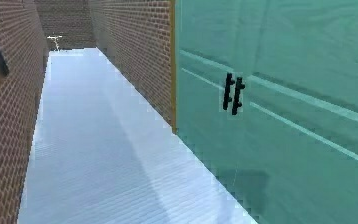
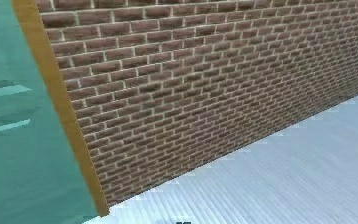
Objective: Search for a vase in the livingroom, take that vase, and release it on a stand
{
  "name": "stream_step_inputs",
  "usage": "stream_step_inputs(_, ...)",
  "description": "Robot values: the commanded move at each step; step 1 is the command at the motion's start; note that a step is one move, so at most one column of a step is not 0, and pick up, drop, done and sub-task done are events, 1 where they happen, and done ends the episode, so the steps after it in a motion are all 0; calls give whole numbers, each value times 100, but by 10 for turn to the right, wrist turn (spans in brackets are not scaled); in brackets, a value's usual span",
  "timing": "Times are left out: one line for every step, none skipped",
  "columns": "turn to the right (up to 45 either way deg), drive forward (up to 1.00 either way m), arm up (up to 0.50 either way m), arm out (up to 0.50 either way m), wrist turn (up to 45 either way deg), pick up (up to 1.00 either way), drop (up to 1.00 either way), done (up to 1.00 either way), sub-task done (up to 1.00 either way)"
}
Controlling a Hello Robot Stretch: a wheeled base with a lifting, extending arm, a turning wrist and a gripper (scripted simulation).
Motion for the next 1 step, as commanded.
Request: stream_step_inputs(-60,0,0,0,0,0,0,0,0)
